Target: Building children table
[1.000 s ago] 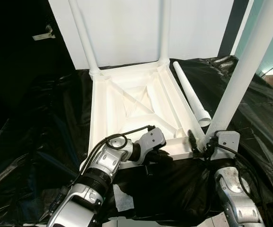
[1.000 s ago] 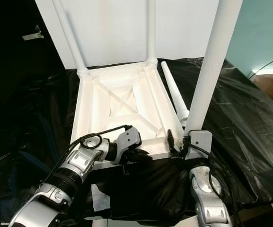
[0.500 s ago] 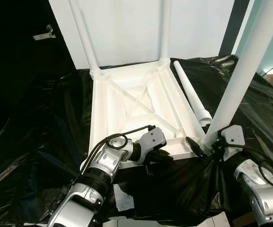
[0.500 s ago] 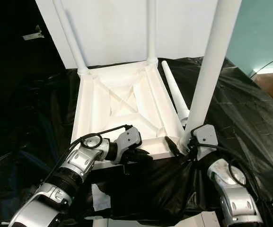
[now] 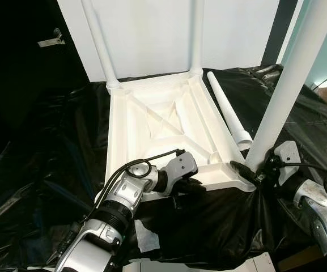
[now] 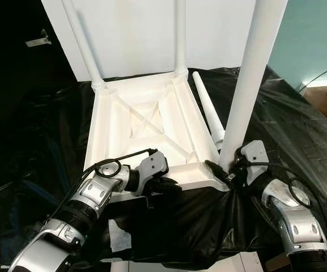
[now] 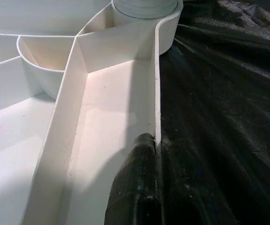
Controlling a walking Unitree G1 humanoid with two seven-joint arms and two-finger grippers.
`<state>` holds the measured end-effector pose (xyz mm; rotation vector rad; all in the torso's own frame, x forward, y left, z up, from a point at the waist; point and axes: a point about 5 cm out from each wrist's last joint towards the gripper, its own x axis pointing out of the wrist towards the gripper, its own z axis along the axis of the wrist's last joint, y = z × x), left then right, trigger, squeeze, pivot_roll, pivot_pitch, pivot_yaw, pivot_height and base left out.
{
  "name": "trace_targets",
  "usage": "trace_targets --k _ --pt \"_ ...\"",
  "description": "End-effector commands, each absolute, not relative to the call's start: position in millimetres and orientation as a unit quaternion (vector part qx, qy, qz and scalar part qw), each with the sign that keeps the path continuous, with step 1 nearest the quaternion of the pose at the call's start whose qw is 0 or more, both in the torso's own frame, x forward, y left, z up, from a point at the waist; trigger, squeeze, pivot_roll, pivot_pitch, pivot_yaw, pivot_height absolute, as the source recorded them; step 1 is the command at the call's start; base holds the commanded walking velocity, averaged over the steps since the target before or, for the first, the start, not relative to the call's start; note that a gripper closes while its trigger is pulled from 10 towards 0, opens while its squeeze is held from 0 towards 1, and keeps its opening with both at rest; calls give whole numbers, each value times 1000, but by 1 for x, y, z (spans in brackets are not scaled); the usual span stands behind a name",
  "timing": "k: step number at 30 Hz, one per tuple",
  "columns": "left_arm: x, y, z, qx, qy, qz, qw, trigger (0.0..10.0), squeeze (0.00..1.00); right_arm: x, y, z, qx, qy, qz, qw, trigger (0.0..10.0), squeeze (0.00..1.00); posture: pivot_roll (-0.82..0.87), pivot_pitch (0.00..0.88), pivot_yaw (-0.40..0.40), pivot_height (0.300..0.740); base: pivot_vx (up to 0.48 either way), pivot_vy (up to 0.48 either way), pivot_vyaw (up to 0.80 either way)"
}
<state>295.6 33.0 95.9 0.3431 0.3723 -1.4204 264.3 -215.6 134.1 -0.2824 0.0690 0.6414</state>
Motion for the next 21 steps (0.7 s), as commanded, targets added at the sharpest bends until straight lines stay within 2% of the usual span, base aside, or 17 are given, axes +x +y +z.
trace_targets --k 1,8,11,14,16,17,19,21 --pt "270 49 42 106 280 -625 721 10000 0 262 -213 122 -150 70 335 927 0 0 -131 35 27 740 0 0 0" --pt "270 49 42 105 279 -625 721 10000 0 263 -215 121 -131 76 318 936 0 0 -133 38 25 740 0 0 0" --pt "268 47 41 103 280 -626 721 10000 0 263 -196 111 -66 42 226 971 0 0 -131 39 24 740 0 0 0" --pt "268 47 41 103 280 -626 721 10000 0 263 -196 111 -66 42 226 971 0 0 -131 39 24 740 0 0 0" --pt "268 47 40 102 280 -626 721 10000 0 259 -175 102 -22 26 165 986 0 0 -129 39 23 740 0 0 0" --pt "268 47 40 102 280 -626 721 10000 0 259 -175 102 -22 26 165 986 0 0 -129 39 23 740 0 0 0" --pt "268 47 40 103 280 -625 721 10000 0 257 -162 103 3 -1 101 995 0 0 -127 39 23 740 0 0 0" --pt "268 47 40 103 280 -625 721 10000 0 257 -162 103 3 -1 101 995 0 0 -127 39 23 740 0 0 0"
